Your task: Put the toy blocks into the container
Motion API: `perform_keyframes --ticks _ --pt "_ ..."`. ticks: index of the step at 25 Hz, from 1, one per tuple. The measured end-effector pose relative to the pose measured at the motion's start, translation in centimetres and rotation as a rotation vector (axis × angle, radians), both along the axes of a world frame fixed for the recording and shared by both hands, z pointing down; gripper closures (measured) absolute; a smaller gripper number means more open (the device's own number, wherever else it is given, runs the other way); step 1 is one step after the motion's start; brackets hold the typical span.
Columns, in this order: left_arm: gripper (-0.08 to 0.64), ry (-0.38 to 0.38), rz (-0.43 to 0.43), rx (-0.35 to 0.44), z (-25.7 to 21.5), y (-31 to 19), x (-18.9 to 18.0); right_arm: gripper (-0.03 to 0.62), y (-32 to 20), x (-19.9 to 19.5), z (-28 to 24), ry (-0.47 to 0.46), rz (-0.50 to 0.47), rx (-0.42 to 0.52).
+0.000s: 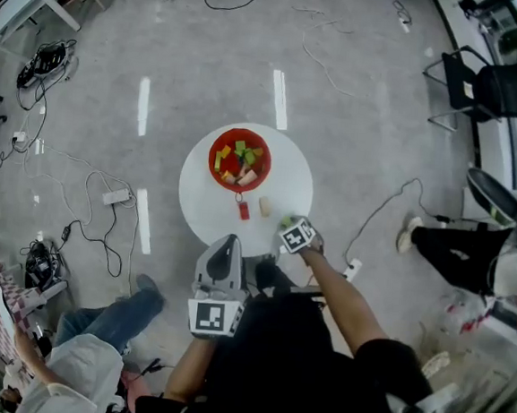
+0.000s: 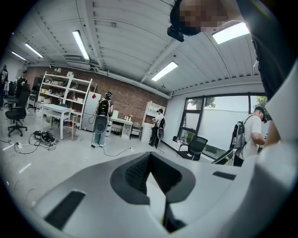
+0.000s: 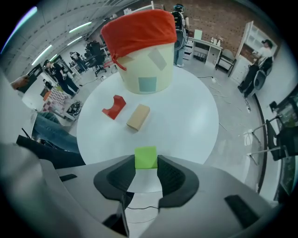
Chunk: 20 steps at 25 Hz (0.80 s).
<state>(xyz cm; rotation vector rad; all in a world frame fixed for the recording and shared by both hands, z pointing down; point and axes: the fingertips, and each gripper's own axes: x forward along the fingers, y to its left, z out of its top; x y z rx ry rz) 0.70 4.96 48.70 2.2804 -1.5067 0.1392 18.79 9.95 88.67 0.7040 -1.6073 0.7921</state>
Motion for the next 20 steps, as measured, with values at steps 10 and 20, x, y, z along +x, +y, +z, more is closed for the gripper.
perform_keyframes --ticks 10,20 --pt "0.561 0.009 -0.037 0.026 -0.8 -0.2 -2.9 0.453 -5.5 -7.0 -11.9 -0.273 0.015 0.260" --pt "0.561 -0.005 -0.063 0.052 -1.8 -0.4 -4.8 0.453 -15.4 -13.2 -22.4 -0.434 0.044 0.558"
